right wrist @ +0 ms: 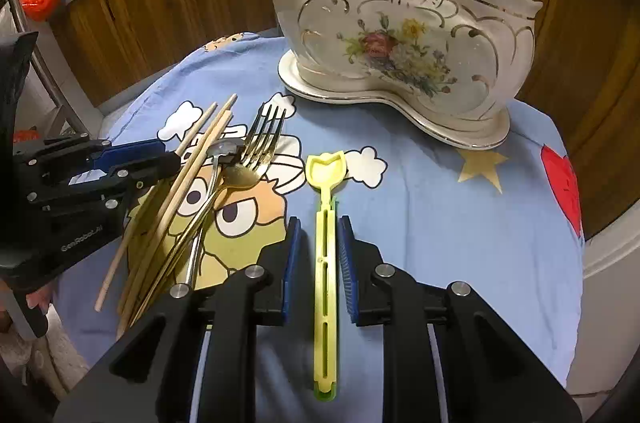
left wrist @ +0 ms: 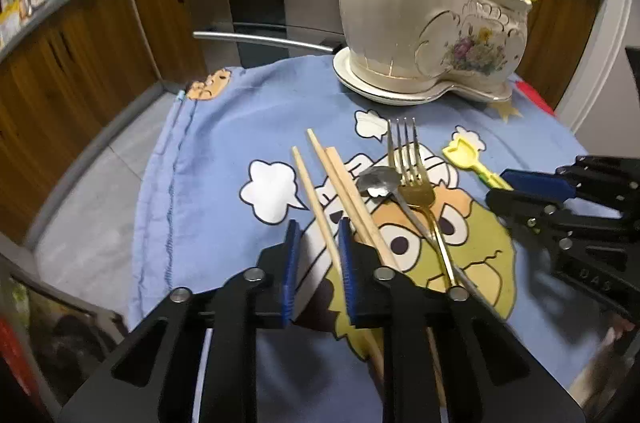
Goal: Organize utensils
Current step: 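Grasp a chopstick with the left tool while the right tool grasps a yellow-green spoon, then lift the chopstick and yellow-green spoon over the ceramic holder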
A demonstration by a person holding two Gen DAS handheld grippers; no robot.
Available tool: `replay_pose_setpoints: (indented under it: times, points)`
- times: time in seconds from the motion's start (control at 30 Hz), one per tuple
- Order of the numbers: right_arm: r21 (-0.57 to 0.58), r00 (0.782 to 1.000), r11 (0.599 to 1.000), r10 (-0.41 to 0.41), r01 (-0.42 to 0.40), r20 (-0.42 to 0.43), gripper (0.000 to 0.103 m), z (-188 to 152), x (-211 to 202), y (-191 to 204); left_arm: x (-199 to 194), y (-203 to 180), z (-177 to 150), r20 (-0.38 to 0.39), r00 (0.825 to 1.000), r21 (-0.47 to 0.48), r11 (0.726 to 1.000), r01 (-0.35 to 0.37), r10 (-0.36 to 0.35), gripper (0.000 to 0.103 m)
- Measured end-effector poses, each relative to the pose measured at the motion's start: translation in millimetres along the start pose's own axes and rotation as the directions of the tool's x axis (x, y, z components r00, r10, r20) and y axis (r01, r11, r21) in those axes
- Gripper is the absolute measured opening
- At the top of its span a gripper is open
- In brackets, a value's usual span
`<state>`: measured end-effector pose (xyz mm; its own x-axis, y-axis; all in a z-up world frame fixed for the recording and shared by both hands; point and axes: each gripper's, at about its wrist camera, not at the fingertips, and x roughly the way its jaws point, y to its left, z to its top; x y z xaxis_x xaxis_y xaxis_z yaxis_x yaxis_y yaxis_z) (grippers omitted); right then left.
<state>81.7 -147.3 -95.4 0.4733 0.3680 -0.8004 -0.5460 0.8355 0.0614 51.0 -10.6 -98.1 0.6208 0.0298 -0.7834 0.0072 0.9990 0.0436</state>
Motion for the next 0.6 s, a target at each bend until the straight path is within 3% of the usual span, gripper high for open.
replay_pose_setpoints:
  times: [0.1, 0.4, 0.53, 0.6]
  points:
    - [0.010, 1.000, 1.000, 0.017, -0.017, 0.017, 0.010, -2.6, -2.6, -2.7, -1.3, -0.8, -2.5, 0.015, 1.000, 0.038, 0.999, -0.001, 0.001, 0.008]
    - [0.054, 0.984, 0.996, 0.065, -0.075, 0.163, 0.010, -9.7, -44.8, -21.2, -20.1, 24.7, -3.3, 0.080, 0.993, -0.054, 0.994, 0.094, -0.090, 0.005]
    - [0.067, 0.967, 0.992, 0.093, -0.111, 0.239, 0.010, -7.6, -64.7, -27.4, -35.1, 31.0, 0.8, 0.130, 0.985, -0.074, 0.990, 0.120, -0.110, 0.005]
    - [0.070, 0.957, 0.990, 0.099, -0.122, 0.272, 0.010, -5.7, -71.1, -28.5, -48.7, 34.3, 6.0, 0.194, 0.972, -0.087, 0.984, 0.153, -0.134, 0.005]
